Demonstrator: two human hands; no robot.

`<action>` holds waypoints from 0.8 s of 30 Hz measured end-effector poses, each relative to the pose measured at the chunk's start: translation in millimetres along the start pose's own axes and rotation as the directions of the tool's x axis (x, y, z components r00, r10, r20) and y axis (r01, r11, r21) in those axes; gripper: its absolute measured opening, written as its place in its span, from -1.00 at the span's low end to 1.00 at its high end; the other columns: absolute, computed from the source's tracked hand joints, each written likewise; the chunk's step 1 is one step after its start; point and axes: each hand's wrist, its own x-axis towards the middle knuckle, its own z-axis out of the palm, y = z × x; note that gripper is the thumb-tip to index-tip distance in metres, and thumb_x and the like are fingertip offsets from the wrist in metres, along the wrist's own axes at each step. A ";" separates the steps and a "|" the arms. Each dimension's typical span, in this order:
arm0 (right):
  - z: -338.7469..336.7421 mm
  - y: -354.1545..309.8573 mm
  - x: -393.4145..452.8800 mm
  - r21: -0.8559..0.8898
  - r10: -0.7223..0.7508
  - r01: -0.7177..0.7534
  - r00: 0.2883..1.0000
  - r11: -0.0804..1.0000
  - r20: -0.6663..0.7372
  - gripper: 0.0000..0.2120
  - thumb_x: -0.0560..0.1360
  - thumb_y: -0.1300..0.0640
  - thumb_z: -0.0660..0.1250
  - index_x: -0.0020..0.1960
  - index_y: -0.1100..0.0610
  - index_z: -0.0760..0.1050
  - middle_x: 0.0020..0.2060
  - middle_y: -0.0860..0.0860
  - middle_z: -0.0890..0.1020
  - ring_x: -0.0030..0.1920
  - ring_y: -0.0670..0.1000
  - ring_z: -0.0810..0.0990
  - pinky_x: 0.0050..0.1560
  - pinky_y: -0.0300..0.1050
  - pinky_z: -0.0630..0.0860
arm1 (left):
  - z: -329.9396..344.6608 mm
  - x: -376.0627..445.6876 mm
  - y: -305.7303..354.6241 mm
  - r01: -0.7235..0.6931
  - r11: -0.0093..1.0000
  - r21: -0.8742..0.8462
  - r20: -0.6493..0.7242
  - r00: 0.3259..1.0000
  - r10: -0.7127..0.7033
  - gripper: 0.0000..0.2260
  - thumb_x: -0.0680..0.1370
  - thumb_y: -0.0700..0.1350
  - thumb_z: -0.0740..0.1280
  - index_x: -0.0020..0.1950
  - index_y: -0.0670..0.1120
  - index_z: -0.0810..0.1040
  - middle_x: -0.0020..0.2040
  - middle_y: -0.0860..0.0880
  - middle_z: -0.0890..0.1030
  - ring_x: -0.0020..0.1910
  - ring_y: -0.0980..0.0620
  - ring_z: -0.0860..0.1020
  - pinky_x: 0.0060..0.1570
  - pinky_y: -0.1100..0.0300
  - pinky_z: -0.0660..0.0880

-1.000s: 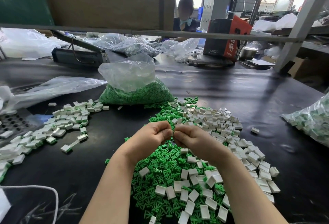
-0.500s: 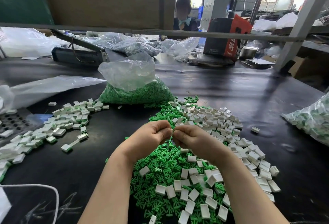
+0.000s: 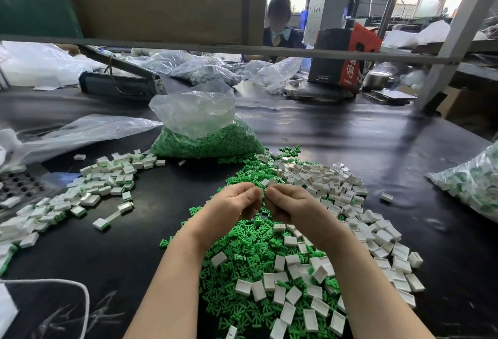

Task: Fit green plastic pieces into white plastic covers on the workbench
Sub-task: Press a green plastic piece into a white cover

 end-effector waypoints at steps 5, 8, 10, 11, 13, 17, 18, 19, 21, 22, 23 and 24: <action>2.9 -0.7 0.6 -0.042 0.001 -0.001 1.000 0.999 0.003 -0.64 0.67 0.22 0.10 -0.31 0.15 0.34 -0.46 -0.08 0.34 -0.45 -0.17 0.28 -0.38 -0.36 0.27 | 0.2 0.3 0.3 -0.001 0.999 -0.045 0.028 1.000 0.003 -0.74 0.66 -0.22 0.16 -0.24 -0.11 0.41 -0.41 0.09 0.38 -0.46 0.26 0.34 -0.37 0.44 0.31; 2.7 0.8 1.6 -0.055 -0.006 0.005 1.000 0.998 -0.006 -0.66 0.66 0.23 0.11 -0.30 0.15 0.35 -0.48 -0.12 0.36 -0.44 -0.16 0.27 -0.38 -0.35 0.26 | -0.6 1.2 -0.5 -0.003 0.999 -0.044 0.039 0.999 0.005 -0.74 0.66 -0.22 0.16 -0.24 -0.10 0.41 -0.42 0.10 0.37 -0.45 0.26 0.33 -0.36 0.45 0.31; 2.1 1.2 1.7 -0.053 -0.011 0.011 1.000 0.999 -0.004 -0.67 0.66 0.24 0.12 -0.28 0.15 0.35 -0.50 -0.16 0.37 -0.45 -0.18 0.27 -0.38 -0.36 0.27 | -0.6 1.8 -1.4 -0.001 0.999 -0.037 0.041 0.999 0.002 -0.74 0.66 -0.21 0.16 -0.24 -0.09 0.41 -0.42 0.10 0.37 -0.45 0.25 0.33 -0.36 0.44 0.30; 1.9 1.0 1.6 -0.051 -0.014 0.014 1.000 0.999 -0.002 -0.67 0.66 0.24 0.12 -0.28 0.16 0.35 -0.51 -0.16 0.38 -0.46 -0.18 0.28 -0.39 -0.36 0.27 | -0.7 2.2 -1.7 -0.002 1.000 -0.031 0.040 0.999 0.003 -0.74 0.66 -0.21 0.16 -0.24 -0.09 0.41 -0.41 0.10 0.37 -0.44 0.24 0.32 -0.36 0.43 0.30; 1.5 0.6 1.7 -0.044 -0.018 0.019 1.000 0.999 0.011 -0.66 0.66 0.24 0.12 -0.30 0.15 0.34 -0.52 -0.17 0.38 -0.47 -0.19 0.28 -0.40 -0.36 0.27 | -0.9 2.7 -2.5 -0.008 1.000 -0.017 0.038 0.999 0.008 -0.74 0.66 -0.20 0.15 -0.23 -0.09 0.40 -0.40 0.07 0.36 -0.43 0.22 0.31 -0.36 0.41 0.29; 0.5 1.0 1.6 -0.108 -0.013 0.016 0.999 0.994 0.035 -0.66 0.66 0.21 0.13 -0.30 0.11 0.35 -0.51 -0.17 0.38 -0.46 -0.19 0.28 -0.38 -0.36 0.25 | -1.0 1.6 -4.0 -0.006 1.000 0.010 0.053 0.999 0.006 -0.75 0.67 -0.19 0.15 -0.21 -0.09 0.39 -0.39 0.09 0.35 -0.42 0.23 0.32 -0.34 0.40 0.31; 0.2 1.5 1.5 -0.131 -0.008 0.013 0.999 0.991 0.037 -0.66 0.66 0.20 0.14 -0.30 0.10 0.36 -0.49 -0.17 0.37 -0.45 -0.18 0.28 -0.37 -0.35 0.24 | -1.1 1.2 -4.2 -0.004 1.000 0.015 0.056 0.998 0.003 -0.76 0.67 -0.19 0.16 -0.21 -0.09 0.39 -0.38 0.10 0.35 -0.42 0.24 0.32 -0.34 0.40 0.32; 0.2 1.9 1.6 -0.146 -0.003 0.009 0.999 0.989 0.037 -0.66 0.66 0.19 0.14 -0.29 0.09 0.36 -0.47 -0.16 0.37 -0.43 -0.18 0.28 -0.36 -0.33 0.24 | -1.2 1.0 -4.2 -0.003 1.000 0.021 0.058 0.998 0.002 -0.76 0.67 -0.19 0.16 -0.20 -0.09 0.39 -0.38 0.10 0.35 -0.42 0.24 0.32 -0.33 0.41 0.32; 0.0 2.3 1.8 -0.167 0.006 0.001 0.999 0.986 0.043 -0.67 0.66 0.18 0.15 -0.29 0.09 0.36 -0.43 -0.11 0.36 -0.41 -0.15 0.28 -0.34 -0.29 0.25 | -2.2 0.5 -4.2 -0.004 0.999 0.047 0.066 0.998 0.001 -0.76 0.67 -0.19 0.17 -0.20 -0.08 0.39 -0.37 0.09 0.34 -0.41 0.24 0.31 -0.33 0.42 0.30; -0.1 2.2 1.8 -0.186 0.012 -0.003 0.999 0.983 0.047 -0.68 0.66 0.18 0.15 -0.28 0.10 0.36 -0.42 -0.09 0.36 -0.40 -0.14 0.29 -0.33 -0.27 0.25 | -2.8 0.3 -4.3 -0.004 0.998 0.065 0.071 0.997 -0.001 -0.76 0.67 -0.18 0.17 -0.21 -0.07 0.38 -0.37 0.09 0.33 -0.41 0.24 0.31 -0.34 0.42 0.29; -0.2 2.1 1.9 -0.211 0.017 -0.006 0.999 0.977 0.051 -0.69 0.66 0.17 0.16 -0.27 0.14 0.37 -0.41 -0.06 0.36 -0.38 -0.11 0.29 -0.31 -0.23 0.25 | -3.1 0.1 -4.2 -0.004 0.997 0.080 0.077 0.997 -0.002 -0.75 0.67 -0.18 0.17 -0.22 -0.07 0.38 -0.38 0.11 0.34 -0.41 0.24 0.31 -0.34 0.42 0.29; -0.3 2.0 1.8 -0.238 0.023 -0.010 0.998 0.971 0.054 -0.70 0.65 0.16 0.16 -0.24 0.20 0.39 -0.39 -0.04 0.36 -0.36 -0.09 0.30 -0.29 -0.19 0.25 | -3.6 -0.1 -4.2 -0.002 0.996 0.089 0.083 0.997 -0.006 -0.75 0.66 -0.19 0.18 -0.23 -0.06 0.37 -0.39 0.14 0.34 -0.41 0.26 0.31 -0.35 0.44 0.29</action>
